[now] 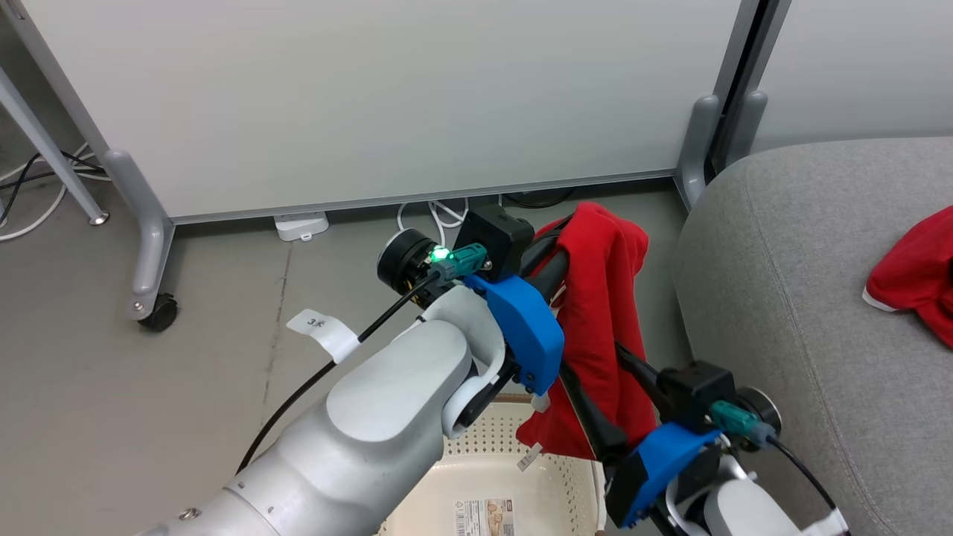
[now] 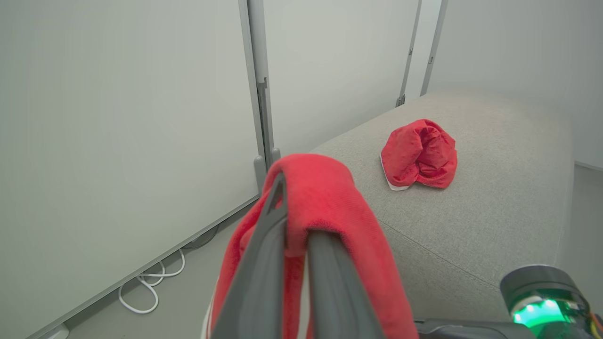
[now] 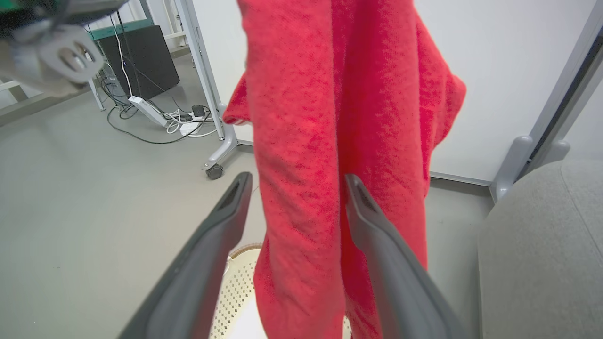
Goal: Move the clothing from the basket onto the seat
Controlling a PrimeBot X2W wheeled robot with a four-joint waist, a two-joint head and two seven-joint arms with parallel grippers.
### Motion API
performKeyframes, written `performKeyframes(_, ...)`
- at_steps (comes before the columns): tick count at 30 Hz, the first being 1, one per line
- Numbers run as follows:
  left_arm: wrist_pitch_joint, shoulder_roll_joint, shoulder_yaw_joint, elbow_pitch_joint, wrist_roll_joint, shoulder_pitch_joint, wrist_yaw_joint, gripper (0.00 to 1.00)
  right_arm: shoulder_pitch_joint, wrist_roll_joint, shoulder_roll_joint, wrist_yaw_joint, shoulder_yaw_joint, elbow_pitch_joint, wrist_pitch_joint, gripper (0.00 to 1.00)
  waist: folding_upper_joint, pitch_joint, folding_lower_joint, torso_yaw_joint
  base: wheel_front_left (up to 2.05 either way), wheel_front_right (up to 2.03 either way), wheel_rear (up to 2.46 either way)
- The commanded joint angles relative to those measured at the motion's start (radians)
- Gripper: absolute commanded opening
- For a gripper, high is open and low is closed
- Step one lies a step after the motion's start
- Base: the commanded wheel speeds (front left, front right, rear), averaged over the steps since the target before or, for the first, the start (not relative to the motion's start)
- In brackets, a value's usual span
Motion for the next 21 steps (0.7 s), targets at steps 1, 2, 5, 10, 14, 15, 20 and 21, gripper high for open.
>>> performKeyframes(1, -0.007, 0.0, -0.007, -0.003, -0.008, -0.021, 0.007, 0.0, -0.043, 0.01, -0.001, 0.001, 0.011, 0.032, 0.001, 1.0, 0.0, 0.0, 0.0, 0.002, 0.0, 0.0, 0.0)
performKeyframes(2, -0.008, 0.0, -0.012, -0.003, -0.012, -0.024, 0.006, 0.0, -0.061, 0.011, -0.001, 0.001, 0.018, 0.051, 0.0, 1.0, 0.0, 0.0, 0.0, 0.002, 0.0, 0.0, 0.0)
performKeyframes(5, -0.016, 0.0, -0.025, -0.003, -0.022, -0.028, 0.004, 0.0, -0.116, 0.028, -0.001, 0.001, 0.034, 0.113, -0.008, 1.0, 0.0, -0.001, 0.0, 0.005, 0.0, 0.0, 0.0)
performKeyframes(10, -0.026, 0.0, -0.045, 0.001, -0.039, -0.034, 0.005, 0.0, -0.19, 0.049, -0.001, 0.001, 0.063, 0.219, -0.025, 1.0, 0.0, -0.006, 0.0, 0.014, 0.0, 0.0, 0.0)
performKeyframes(14, -0.034, 0.0, -0.059, 0.007, -0.048, -0.032, 0.005, 0.0, -0.218, 0.076, -0.001, 0.001, 0.073, 0.265, -0.052, 1.0, 0.0, -0.012, 0.0, 0.018, 0.0, 0.0, 0.0)
performKeyframes(15, -0.035, 0.0, -0.063, 0.009, -0.053, -0.031, 0.006, 0.0, -0.224, 0.084, -0.001, 0.001, 0.078, 0.279, -0.059, 1.0, 0.0, -0.014, 0.0, 0.02, 0.0, 0.0, 0.0)
performKeyframes(20, -0.041, 0.0, -0.085, 0.017, -0.065, -0.032, 0.011, 0.0, -0.252, 0.114, -0.001, 0.001, 0.111, 0.338, -0.077, 0.0, 0.0, -0.022, 0.0, 0.022, 0.0, 0.0, 0.0)
performKeyframes(21, -0.041, 0.0, -0.088, 0.019, -0.068, -0.034, 0.013, 0.0, -0.255, 0.119, -0.001, 0.001, 0.118, 0.348, -0.082, 0.0, 0.0, -0.023, 0.0, 0.022, 0.0, 0.0, 0.0)
